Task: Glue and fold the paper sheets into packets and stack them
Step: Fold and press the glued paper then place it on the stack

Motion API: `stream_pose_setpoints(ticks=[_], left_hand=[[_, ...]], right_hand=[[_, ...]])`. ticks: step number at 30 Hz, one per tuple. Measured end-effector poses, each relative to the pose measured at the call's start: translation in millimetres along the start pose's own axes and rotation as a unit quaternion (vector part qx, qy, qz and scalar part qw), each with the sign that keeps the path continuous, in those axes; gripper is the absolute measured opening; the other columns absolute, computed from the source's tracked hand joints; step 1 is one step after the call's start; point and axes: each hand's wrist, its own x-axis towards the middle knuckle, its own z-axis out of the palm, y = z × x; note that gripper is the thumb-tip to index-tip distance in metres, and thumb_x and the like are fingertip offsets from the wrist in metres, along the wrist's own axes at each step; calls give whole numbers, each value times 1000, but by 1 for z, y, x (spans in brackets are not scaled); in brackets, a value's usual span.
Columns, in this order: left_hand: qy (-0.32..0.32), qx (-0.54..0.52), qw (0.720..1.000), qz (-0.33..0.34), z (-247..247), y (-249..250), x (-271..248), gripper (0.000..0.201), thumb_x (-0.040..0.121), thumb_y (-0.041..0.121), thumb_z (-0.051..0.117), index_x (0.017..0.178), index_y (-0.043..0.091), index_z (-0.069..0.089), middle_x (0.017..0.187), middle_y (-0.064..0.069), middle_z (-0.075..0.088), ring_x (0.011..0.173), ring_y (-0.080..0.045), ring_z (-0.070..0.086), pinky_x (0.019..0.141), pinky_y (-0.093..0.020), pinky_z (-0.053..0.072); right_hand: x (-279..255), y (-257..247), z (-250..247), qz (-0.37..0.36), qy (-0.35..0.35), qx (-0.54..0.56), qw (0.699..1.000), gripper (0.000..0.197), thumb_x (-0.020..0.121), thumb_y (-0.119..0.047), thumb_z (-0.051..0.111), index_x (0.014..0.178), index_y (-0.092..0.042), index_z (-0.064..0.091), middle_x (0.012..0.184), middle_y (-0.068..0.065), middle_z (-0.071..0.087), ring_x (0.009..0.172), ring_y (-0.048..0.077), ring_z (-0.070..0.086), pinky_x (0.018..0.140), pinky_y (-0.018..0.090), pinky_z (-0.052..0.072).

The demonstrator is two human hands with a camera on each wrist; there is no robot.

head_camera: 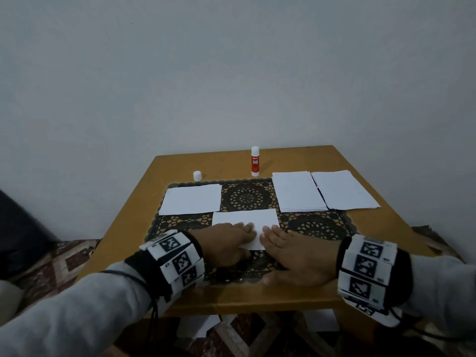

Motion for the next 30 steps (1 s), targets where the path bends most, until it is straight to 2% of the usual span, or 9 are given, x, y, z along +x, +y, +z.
stream_pose_setpoints(ticks=[5,9,11,15,20,23,25,28,30], left_hand=[[-1,1,996,-89,-4,-7,14,64,102,37,28,152,10,-2,160,-8,-8,147,-22,-2,118,-39,10],[-22,-48,998,-20,-4,9,6,58,103,32,29,153,16,3,160,-4,-4,147,-19,-1,118,-33,5],[-23,-64,998,-16,-4,6,3,58,104,32,28,153,17,2,160,-4,-4,147,-17,-1,117,-30,3],[-25,-18,994,-109,-1,-5,4,70,101,43,29,151,10,-8,158,-8,-14,147,-20,-7,118,-38,6],[-58,-47,996,-46,-5,3,-9,70,99,51,32,153,18,1,160,0,-8,147,-17,4,118,-33,6],[-41,-10,994,-99,-5,-8,-10,76,99,51,31,152,12,-6,159,-6,-13,147,-19,-2,119,-35,7],[-54,10,993,-106,1,-5,-13,84,96,57,32,151,10,-11,158,-9,-18,147,-21,-7,120,-38,8],[-80,1,996,-30,9,13,-25,85,94,60,32,151,12,-10,157,-7,-18,147,-20,-9,120,-37,6],[-68,-13,997,-15,12,12,-29,81,96,58,29,151,12,-9,158,-7,-17,147,-19,-9,120,-35,5]], right_hand=[[2,-1,-1,2,-2,-3,1000,96,89,-72,25,152,-9,-13,159,10,-21,147,22,-18,121,39,-2],[0,-1,-2,-1,8,-1,1000,96,91,-70,27,151,-8,-14,159,11,-19,147,24,-16,121,39,-1],[0,-1,-1,-4,16,-4,1000,96,91,-70,27,151,-7,-14,159,11,-19,147,23,-16,121,39,-1],[0,0,2,-3,17,-6,1000,96,90,-71,26,152,-9,-12,159,10,-20,147,23,-16,119,39,-2],[0,1,3,-4,28,-11,1000,95,91,-70,26,152,-8,-12,159,11,-19,147,24,-15,119,39,-2],[0,0,3,-6,24,-9,1000,95,90,-71,26,152,-9,-12,159,10,-20,147,23,-16,119,39,-2],[0,0,4,-5,27,-10,1000,96,90,-71,26,152,-9,-12,159,10,-20,147,23,-16,119,39,-2],[1,0,5,-6,31,-10,999,95,90,-70,26,152,-9,-13,159,10,-21,147,23,-17,119,38,-3],[1,1,5,-6,30,-9,999,95,90,-70,26,152,-9,-14,158,10,-21,147,22,-18,120,38,-4]])
